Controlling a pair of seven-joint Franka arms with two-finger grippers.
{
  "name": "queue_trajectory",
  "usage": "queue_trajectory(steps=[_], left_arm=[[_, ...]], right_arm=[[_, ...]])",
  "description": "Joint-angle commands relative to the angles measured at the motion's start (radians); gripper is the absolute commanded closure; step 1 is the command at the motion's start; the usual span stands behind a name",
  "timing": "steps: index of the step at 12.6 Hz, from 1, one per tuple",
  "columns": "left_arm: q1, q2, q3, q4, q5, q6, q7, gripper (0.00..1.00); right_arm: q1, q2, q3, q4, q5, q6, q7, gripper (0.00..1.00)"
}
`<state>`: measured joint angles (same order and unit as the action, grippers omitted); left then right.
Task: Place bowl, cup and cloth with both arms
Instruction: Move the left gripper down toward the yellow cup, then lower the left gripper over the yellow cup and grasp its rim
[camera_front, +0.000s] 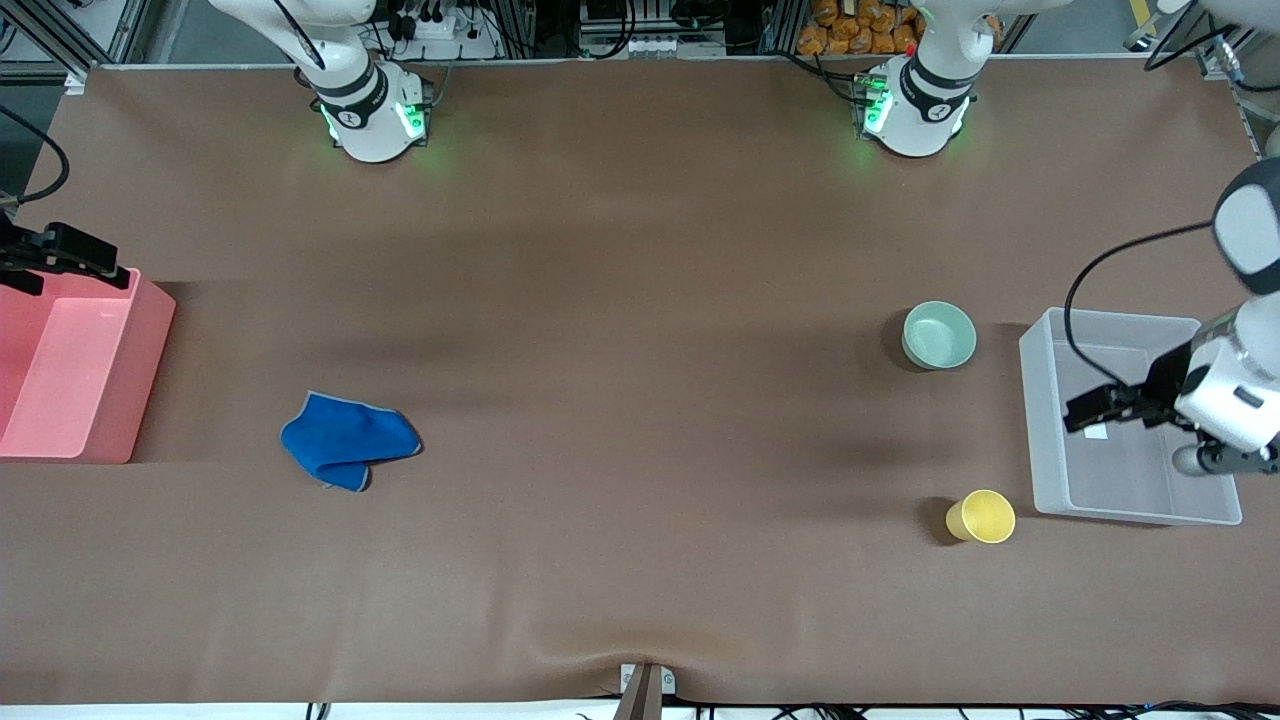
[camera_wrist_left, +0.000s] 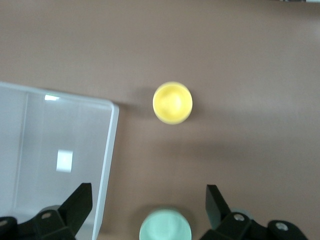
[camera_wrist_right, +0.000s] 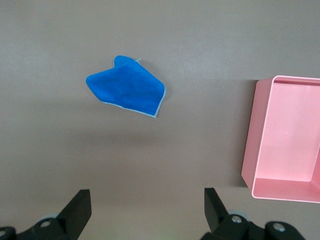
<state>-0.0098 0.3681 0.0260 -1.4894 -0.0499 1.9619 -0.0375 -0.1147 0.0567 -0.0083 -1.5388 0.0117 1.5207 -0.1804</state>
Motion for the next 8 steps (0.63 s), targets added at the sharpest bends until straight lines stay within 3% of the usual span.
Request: queue_trajectory(steps=[1, 8], left_arm=[[-0.002, 0.084, -0.008, 0.043, -0.005, 0.083, -0.001, 0.00], [-0.004, 0.293, -0.006, 0.097, -0.004, 0.306, 0.001, 0.00]], right_arm=[[-0.010, -0.001, 0.007, 0.002, -0.003, -0.005, 0.007, 0.00], [-0.011, 0.003, 0.005, 0.002, -0.003, -0.007, 0.007, 0.00]])
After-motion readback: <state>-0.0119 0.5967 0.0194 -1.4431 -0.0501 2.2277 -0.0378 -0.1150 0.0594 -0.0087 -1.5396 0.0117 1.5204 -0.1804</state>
